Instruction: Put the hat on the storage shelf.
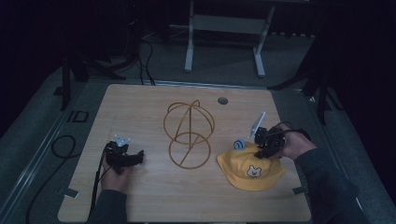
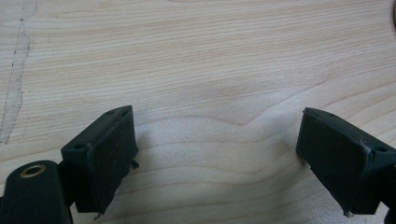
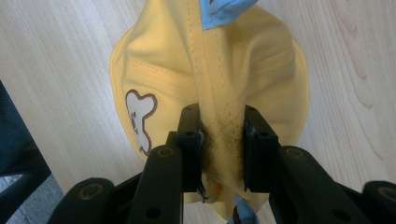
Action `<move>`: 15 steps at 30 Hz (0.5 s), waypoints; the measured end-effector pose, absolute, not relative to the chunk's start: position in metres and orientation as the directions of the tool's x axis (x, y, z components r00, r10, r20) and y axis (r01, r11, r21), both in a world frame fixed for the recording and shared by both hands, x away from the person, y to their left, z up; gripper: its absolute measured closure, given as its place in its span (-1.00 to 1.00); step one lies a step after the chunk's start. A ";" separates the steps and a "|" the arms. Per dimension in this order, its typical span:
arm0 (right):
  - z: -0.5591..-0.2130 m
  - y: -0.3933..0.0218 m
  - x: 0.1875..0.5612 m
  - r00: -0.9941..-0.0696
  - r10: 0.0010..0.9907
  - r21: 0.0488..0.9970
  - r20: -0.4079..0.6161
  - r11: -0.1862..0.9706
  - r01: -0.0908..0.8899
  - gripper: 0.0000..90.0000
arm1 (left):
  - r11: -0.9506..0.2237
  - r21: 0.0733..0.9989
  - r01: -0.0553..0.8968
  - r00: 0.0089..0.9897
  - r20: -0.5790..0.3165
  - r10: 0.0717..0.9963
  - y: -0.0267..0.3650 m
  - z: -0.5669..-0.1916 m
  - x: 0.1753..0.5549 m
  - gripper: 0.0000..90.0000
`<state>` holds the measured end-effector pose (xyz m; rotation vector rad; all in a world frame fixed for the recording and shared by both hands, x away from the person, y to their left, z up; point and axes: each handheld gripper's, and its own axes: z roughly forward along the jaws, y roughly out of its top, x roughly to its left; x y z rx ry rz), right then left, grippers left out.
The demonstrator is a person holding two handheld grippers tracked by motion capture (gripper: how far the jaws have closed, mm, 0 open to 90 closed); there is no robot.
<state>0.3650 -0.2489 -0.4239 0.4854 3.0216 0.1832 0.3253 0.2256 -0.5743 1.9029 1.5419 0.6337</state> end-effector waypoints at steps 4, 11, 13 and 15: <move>-0.422 -0.249 0.365 -0.947 0.316 0.133 -0.063 0.943 0.306 0.62 | -0.144 0.710 0.690 0.211 -0.007 0.977 0.226 -0.574 0.325 -0.73; -0.416 -0.249 0.366 -0.946 0.316 0.142 -0.071 0.942 0.304 0.63 | -0.144 0.710 0.690 0.211 -0.006 0.977 0.226 -0.574 0.325 -0.73; -0.414 -0.249 0.366 -0.946 0.317 0.146 -0.075 0.942 0.304 0.63 | -0.144 0.709 0.691 0.211 -0.007 0.977 0.226 -0.574 0.325 -0.73; -0.411 -0.249 0.367 -0.947 0.312 0.149 -0.080 0.943 0.298 0.63 | -0.143 0.710 0.690 0.210 -0.007 0.978 0.226 -0.574 0.325 -0.73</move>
